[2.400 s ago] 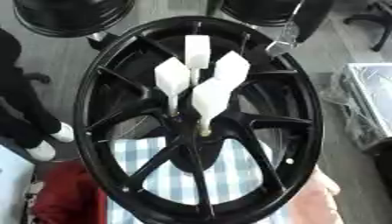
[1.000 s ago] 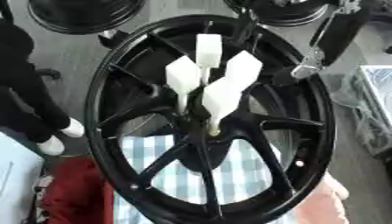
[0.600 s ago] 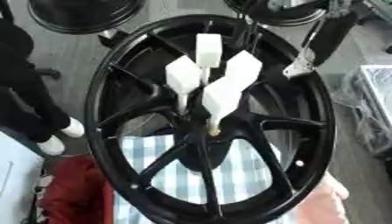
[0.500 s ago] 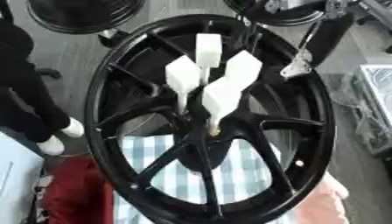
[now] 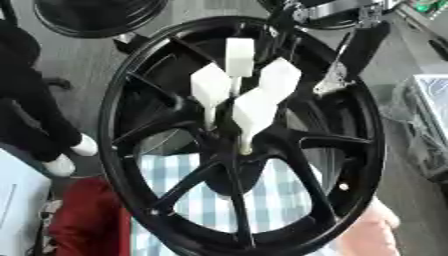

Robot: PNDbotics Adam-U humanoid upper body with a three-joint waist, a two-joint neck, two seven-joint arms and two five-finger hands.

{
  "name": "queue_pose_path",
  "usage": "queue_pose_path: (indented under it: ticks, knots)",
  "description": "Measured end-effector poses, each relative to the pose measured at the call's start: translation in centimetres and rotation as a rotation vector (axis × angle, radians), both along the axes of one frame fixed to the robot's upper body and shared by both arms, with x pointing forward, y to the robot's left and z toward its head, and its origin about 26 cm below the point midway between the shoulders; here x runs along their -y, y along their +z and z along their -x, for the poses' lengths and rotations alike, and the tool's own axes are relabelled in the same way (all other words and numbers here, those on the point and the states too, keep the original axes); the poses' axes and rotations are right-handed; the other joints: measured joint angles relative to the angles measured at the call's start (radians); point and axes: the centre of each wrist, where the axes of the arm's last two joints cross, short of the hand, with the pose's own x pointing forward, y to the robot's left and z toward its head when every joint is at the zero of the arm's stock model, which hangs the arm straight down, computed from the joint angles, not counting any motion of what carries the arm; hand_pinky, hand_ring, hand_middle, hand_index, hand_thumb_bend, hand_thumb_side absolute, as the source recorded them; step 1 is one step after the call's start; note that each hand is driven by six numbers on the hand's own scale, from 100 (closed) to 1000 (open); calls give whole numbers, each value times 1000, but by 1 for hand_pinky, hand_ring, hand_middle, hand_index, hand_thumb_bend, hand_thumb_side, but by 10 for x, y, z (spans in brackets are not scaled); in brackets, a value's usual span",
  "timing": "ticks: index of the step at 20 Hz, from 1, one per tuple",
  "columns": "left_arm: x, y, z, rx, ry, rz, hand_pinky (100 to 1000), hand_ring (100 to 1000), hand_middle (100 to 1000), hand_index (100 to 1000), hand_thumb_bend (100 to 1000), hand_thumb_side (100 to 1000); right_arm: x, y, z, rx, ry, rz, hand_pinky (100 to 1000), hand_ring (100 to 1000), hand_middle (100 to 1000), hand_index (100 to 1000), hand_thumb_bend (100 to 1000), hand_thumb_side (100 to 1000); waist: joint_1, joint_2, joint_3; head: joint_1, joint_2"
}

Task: Pull the pin out of the wheel hub.

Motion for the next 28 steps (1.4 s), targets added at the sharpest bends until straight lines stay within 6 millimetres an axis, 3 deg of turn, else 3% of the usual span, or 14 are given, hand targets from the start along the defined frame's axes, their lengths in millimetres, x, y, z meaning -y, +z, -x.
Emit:
queue_pose_path:
  ticks: [17, 28]
  knots:
    - [0, 1, 0, 2, -5, -2, 736, 792, 702, 732, 251, 609, 9, -12, -9, -34, -40, 0, 763, 749, 703, 804, 352, 267, 0, 3, 8, 2, 0]
    - [1, 1, 0, 0, -9, -3, 737, 794, 703, 731, 247, 613, 8, -13, -11, -61, -51, 4, 750, 735, 672, 779, 237, 277, 2, 3, 8, 6, 0]
